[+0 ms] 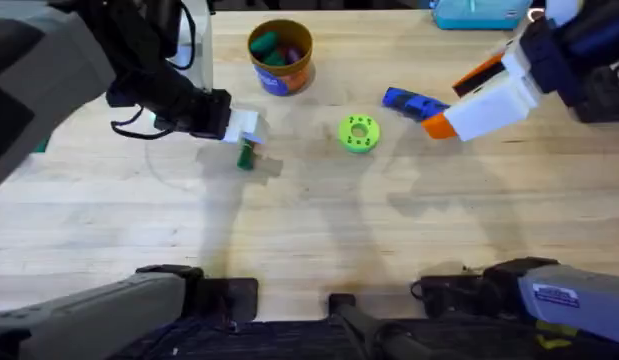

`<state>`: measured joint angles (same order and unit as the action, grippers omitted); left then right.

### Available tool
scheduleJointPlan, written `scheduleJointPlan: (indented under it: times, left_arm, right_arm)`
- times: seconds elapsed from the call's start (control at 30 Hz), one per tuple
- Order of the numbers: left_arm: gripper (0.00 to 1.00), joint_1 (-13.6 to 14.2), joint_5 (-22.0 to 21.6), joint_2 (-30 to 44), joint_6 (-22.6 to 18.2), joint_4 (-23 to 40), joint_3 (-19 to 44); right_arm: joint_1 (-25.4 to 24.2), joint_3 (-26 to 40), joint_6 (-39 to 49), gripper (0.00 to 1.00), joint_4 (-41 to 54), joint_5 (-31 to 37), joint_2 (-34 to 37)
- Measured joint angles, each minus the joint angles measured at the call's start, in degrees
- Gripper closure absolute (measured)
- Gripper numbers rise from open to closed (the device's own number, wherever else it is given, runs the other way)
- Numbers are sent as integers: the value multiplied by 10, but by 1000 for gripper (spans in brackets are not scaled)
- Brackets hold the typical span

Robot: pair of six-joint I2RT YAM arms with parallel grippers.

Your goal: Pick up the gripper from the table and insert it into the empty holder that is missing its gripper. Then pick up a screw, insert it into the mounting hole, and use the screwdriver to tighten it. Finally, clean up the table by picking up the vegetable and placing it into the bucket.

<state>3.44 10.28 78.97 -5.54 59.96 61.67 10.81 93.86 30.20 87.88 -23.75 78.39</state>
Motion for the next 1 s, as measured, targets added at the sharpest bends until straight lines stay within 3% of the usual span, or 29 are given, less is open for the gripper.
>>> scheduleJointPlan:
  times: [1.0]
  left_arm:
    - [13, 0, -1, 9, 0, -5, 0]
  right_arm:
    - [0, 0, 0, 7, 0, -1, 0]
